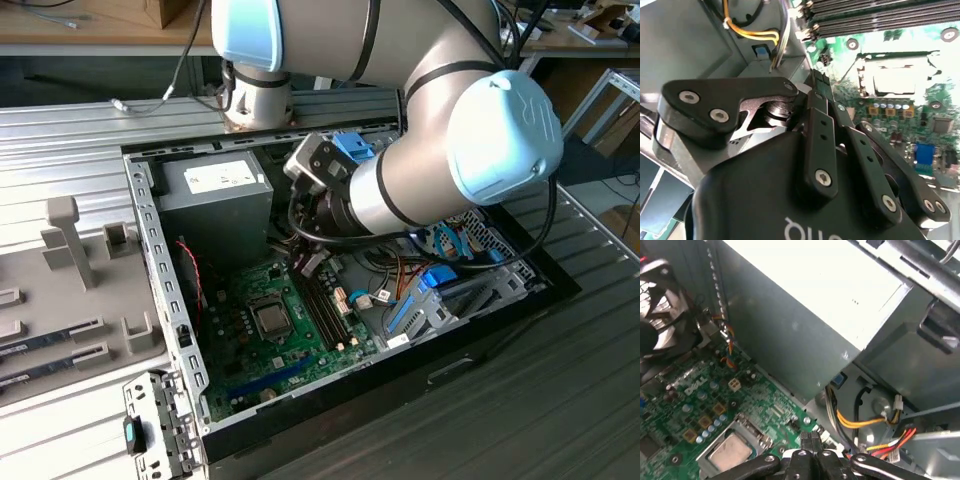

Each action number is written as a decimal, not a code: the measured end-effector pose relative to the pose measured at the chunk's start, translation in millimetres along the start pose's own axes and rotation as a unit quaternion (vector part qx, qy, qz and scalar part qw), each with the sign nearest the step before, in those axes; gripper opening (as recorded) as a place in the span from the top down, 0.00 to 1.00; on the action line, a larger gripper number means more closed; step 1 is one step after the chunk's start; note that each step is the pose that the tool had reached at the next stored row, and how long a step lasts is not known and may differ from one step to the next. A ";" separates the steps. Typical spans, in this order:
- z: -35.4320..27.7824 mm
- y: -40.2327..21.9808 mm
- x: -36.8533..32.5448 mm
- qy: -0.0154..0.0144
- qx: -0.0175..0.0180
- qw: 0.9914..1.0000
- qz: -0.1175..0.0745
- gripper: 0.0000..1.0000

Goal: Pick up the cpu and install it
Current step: 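Install the first cpu locking lever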

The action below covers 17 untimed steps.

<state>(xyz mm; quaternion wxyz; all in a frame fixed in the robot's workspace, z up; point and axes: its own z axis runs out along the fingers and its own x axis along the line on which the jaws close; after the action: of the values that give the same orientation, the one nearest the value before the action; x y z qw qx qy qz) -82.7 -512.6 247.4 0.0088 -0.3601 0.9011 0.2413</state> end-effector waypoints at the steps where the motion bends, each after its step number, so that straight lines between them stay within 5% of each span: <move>1: 1.3 2.6 0.1 0.000 0.000 1.000 0.000 0.89; 6: 8.3 16.7 4.8 0.001 0.001 1.000 0.000 0.89; 11: 17.7 22.4 6.8 0.005 0.006 1.000 0.001 0.89; 13: 19.8 23.5 7.1 0.012 0.014 1.000 0.003 0.89; 14: 20.2 23.9 7.2 0.018 0.020 1.000 0.004 0.89; 17: 20.9 25.1 6.6 0.046 0.052 0.998 0.011 0.89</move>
<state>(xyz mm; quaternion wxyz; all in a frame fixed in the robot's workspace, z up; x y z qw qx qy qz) -107.3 -491.9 238.4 -0.0162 -0.3597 0.9160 0.1771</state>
